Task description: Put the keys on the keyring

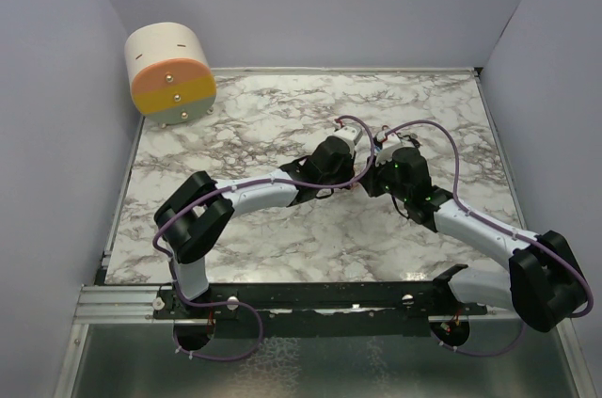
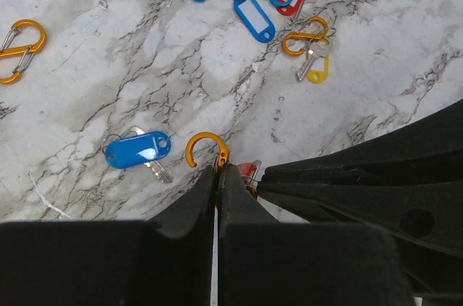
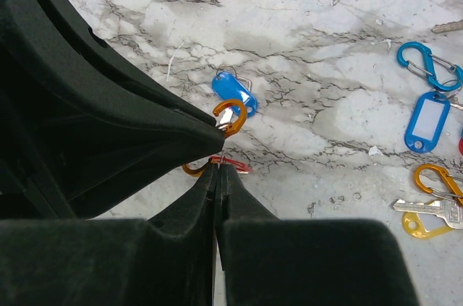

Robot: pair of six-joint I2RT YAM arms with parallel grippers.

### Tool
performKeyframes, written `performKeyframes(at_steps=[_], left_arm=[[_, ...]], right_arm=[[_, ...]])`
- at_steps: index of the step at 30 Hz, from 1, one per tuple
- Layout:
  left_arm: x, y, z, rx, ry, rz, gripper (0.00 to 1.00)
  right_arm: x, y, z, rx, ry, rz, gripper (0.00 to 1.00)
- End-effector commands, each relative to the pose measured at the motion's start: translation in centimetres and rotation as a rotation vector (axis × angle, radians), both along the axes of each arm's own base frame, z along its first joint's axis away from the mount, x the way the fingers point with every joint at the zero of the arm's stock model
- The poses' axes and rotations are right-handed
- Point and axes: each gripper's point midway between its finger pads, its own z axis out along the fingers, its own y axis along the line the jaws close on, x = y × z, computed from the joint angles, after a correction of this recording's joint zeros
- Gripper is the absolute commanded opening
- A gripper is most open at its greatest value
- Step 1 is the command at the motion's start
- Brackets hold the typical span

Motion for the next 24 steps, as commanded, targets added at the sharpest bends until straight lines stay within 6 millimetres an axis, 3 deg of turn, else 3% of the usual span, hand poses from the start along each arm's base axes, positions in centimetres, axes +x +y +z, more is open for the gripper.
performKeyframes(at_steps=[1,24], left_arm=[[-0.24,-1.06,0.79,-0.018,-0.004,-0.038,0.0],[0.22,-1.54,0.42,-0.003,-0.005,-0.04,0.0]], right_arm=[[0.31,0.51,1.29,0.019,-0.051,0.015,0.01],[-0.07,0.96,1.39,0.029,-0.053,0.044,0.01]])
